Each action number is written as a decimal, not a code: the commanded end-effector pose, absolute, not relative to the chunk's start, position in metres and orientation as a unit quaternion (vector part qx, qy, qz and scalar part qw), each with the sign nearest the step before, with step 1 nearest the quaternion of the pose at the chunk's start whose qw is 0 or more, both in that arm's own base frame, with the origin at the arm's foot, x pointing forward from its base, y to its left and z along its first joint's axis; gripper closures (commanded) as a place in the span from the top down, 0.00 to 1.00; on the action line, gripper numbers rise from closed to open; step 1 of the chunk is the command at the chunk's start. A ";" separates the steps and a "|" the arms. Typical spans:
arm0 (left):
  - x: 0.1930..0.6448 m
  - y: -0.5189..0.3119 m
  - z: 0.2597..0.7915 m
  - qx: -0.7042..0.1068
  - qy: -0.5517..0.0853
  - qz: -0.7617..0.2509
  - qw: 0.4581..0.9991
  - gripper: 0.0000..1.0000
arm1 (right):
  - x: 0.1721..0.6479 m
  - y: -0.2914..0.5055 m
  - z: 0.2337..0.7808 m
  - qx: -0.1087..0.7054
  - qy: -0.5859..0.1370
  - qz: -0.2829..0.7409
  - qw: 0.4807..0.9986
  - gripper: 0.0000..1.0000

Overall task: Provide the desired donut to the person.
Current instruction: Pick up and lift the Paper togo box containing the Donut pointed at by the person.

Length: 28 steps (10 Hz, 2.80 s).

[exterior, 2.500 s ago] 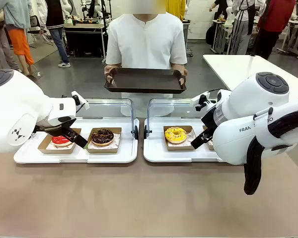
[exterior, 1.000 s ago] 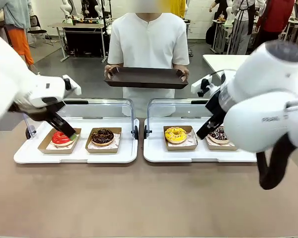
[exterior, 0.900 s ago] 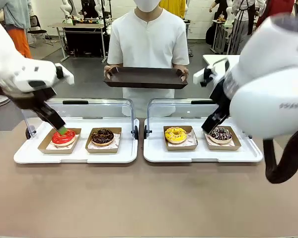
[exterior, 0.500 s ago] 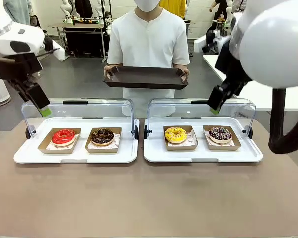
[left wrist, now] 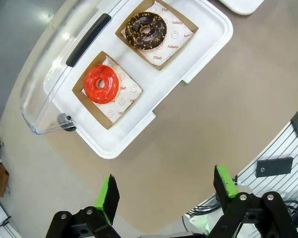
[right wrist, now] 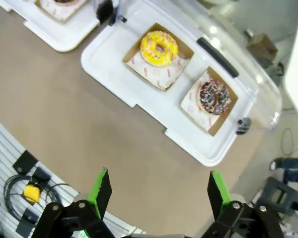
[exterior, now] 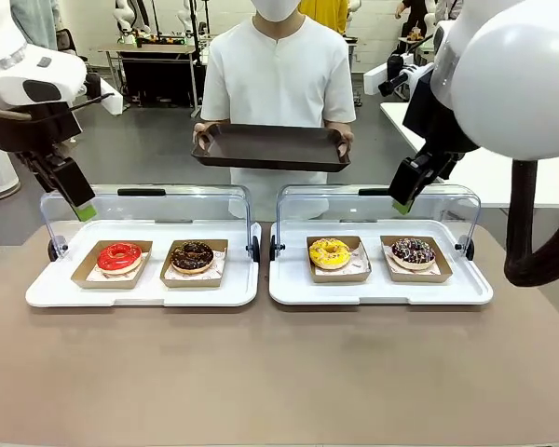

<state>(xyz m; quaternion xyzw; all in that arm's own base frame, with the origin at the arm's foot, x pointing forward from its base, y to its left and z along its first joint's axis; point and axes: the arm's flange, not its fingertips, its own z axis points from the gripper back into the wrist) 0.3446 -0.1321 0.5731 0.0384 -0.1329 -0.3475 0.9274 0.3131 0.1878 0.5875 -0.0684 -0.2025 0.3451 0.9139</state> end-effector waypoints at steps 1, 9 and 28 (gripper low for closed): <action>0.349 -0.111 0.592 -0.085 -0.114 -0.399 0.906 1.00 | 0.323 0.158 0.601 0.114 -0.156 0.423 0.885 1.00; 0.363 0.024 0.617 -0.415 -0.269 -0.604 0.625 1.00 | 0.336 -0.020 0.652 0.537 -0.230 0.542 0.604 1.00; 0.352 0.089 0.617 -0.354 -0.363 -0.543 0.669 1.00 | 0.333 -0.092 0.638 0.404 -0.371 0.480 0.684 1.00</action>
